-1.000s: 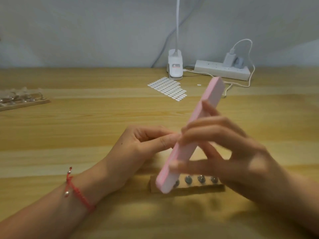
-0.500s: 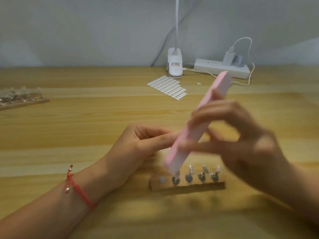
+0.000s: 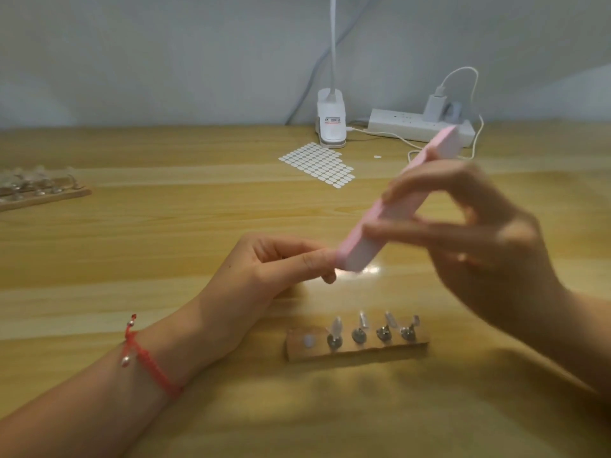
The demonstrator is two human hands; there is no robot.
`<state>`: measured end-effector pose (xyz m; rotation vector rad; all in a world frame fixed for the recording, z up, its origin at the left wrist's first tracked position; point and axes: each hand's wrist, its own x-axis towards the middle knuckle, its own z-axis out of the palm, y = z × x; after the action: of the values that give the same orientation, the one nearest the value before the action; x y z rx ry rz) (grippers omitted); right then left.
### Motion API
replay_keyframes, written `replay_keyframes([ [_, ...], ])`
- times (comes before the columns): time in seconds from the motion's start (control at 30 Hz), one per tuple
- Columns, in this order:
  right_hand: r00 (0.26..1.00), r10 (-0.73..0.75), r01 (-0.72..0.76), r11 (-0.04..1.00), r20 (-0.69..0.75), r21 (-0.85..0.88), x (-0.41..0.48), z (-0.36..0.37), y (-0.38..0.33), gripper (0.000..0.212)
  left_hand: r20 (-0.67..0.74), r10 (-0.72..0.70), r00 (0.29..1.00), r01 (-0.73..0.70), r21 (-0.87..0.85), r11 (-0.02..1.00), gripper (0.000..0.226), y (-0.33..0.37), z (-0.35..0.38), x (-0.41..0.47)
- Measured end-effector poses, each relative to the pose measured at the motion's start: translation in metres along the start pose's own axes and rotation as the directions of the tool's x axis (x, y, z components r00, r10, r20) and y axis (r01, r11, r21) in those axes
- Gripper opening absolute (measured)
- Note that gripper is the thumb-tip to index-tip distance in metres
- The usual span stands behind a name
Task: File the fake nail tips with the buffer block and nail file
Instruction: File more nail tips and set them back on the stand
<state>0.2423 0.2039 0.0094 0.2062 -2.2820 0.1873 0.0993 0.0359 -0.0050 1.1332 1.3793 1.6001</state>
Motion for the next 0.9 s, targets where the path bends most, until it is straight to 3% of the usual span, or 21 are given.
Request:
replay_keyframes([
  [0.1, 0.967, -0.222, 0.212, 0.973, 0.123, 0.088, -0.009, 0.009, -0.019, 0.025, 0.03, -0.005, 1.0, 0.006, -0.034, 0.999, 0.006, 0.0, 0.0, 0.0],
  [0.27, 0.999, -0.017, 0.017, 1.0, 0.036, 0.004, 0.0, -0.003, 0.0, 0.027, -0.008, -0.023, 1.0, 0.023, -0.024, 0.999, 0.006, 0.0, 0.0, 0.0],
  [0.4, 0.98, -0.135, 0.112, 0.982, 0.148, 0.155, -0.007, 0.008, -0.021, 0.021, -0.003, -0.041, 0.999, 0.041, -0.043, 0.998, 0.02, -0.002, -0.002, 0.0],
  [0.5, 0.998, 0.028, -0.03, 0.999, 0.053, 0.03, 0.001, -0.002, 0.0, 0.029, -0.023, -0.031, 0.999, 0.031, -0.024, 0.999, 0.01, -0.002, -0.002, 0.001],
  [0.57, 0.995, 0.077, -0.081, 0.995, 0.063, 0.06, -0.002, 0.003, -0.006, 0.023, -0.018, -0.041, 0.999, 0.04, -0.028, 0.999, 0.015, -0.002, -0.003, 0.0],
  [0.67, 0.982, -0.118, 0.097, 0.986, 0.147, 0.137, -0.008, 0.011, -0.026, 0.021, -0.032, -0.055, 0.998, 0.054, -0.048, 0.997, 0.033, -0.003, -0.004, 0.001],
  [0.8, 0.999, 0.037, -0.037, 0.999, 0.026, 0.005, 0.001, -0.003, 0.003, 0.039, -0.032, -0.054, 0.998, 0.054, -0.019, 0.998, 0.019, -0.002, -0.003, 0.0],
  [0.9, 0.982, -0.136, 0.128, 0.99, 0.128, 0.065, -0.01, 0.012, -0.02, 0.024, -0.043, -0.051, 0.998, 0.049, -0.045, 0.998, 0.028, -0.004, -0.003, 0.0],
])
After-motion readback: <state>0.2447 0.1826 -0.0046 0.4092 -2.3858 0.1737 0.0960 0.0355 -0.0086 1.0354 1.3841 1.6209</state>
